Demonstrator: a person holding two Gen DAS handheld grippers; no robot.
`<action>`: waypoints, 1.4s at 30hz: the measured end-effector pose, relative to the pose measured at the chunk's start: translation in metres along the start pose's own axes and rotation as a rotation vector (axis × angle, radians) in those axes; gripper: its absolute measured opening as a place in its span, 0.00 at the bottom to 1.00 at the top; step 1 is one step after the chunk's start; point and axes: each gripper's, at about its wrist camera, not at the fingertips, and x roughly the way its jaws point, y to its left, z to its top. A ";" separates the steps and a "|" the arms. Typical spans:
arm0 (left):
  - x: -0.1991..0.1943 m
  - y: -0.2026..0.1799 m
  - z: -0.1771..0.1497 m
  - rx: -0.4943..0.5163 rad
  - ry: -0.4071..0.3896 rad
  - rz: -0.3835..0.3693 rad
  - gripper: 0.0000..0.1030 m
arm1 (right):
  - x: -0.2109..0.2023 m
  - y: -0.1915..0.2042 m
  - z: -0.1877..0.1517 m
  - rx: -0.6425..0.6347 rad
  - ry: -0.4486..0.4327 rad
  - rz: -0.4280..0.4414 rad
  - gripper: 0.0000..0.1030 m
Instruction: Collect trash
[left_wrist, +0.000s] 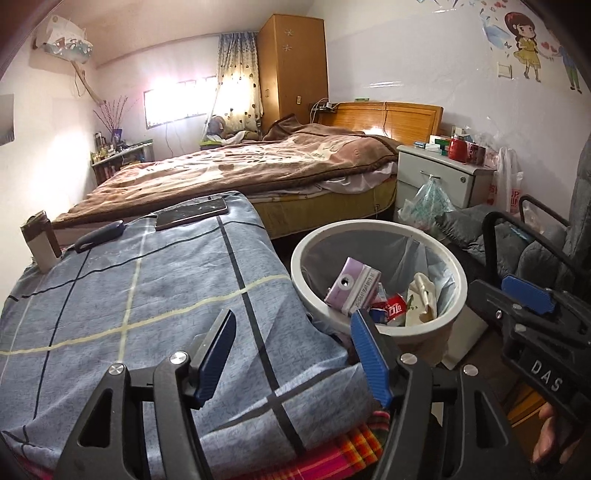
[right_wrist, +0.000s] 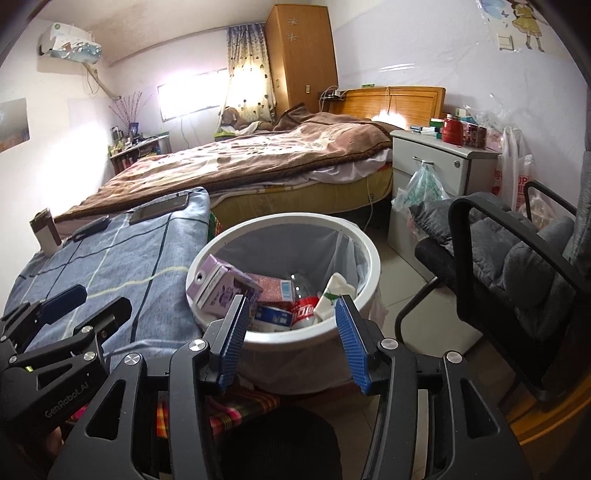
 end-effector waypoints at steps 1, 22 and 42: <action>0.000 0.002 -0.001 -0.012 0.004 -0.007 0.65 | 0.000 0.000 -0.001 0.003 0.001 -0.005 0.49; -0.012 0.003 -0.006 -0.044 -0.027 -0.012 0.65 | -0.010 0.002 -0.008 0.039 -0.012 -0.002 0.50; -0.012 0.002 -0.005 -0.050 -0.028 -0.012 0.65 | -0.011 0.006 -0.008 0.036 -0.014 0.004 0.50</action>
